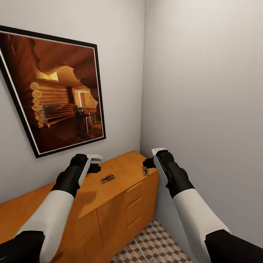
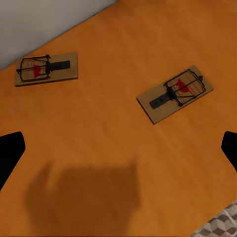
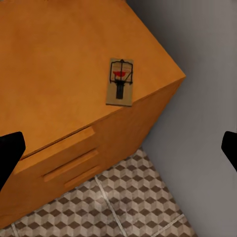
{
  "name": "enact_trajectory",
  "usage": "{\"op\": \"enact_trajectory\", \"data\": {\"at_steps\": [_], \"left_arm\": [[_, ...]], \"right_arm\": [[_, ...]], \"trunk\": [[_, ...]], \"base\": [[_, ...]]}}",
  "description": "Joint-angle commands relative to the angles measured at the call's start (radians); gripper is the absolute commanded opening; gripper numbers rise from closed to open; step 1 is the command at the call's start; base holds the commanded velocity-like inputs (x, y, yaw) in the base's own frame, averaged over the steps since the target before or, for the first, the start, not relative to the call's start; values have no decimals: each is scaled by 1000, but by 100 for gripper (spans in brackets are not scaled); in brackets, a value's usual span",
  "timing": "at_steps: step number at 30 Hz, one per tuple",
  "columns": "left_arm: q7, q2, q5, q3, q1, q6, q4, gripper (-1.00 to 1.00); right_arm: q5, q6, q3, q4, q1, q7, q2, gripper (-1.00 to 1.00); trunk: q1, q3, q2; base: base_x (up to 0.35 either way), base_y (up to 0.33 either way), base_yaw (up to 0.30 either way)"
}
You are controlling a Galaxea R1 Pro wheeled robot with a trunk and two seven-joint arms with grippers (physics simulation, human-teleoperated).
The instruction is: Take the four mousetraps from the cabinet in the bathroom and place them on the bathroom floor. Make sure all four end up on the same floor surface, and ensure that at least two of them are either under or directly next to the same bathroom sink.
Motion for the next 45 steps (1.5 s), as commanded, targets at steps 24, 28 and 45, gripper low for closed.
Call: {"op": "enact_trajectory", "data": {"at_steps": [24, 28, 45], "left_arm": [[2, -16, -2, 0, 22, 2, -1, 100], [2, -17, -1, -5, 27, 2, -1, 100], [-1, -42, 5, -61, 30, -29, -3, 100]], "right_arm": [[-4, 3, 1, 59, 0, -17, 0, 100], [-3, 3, 1, 62, 0, -16, 0, 100], [9, 3, 3, 64, 0, -18, 0, 100]], "trunk": [[0, 0, -1], [0, 0, -1], [0, 0, -1]], "base": [[18, 0, 0], [216, 0, 0], [68, 0, 0]]}}
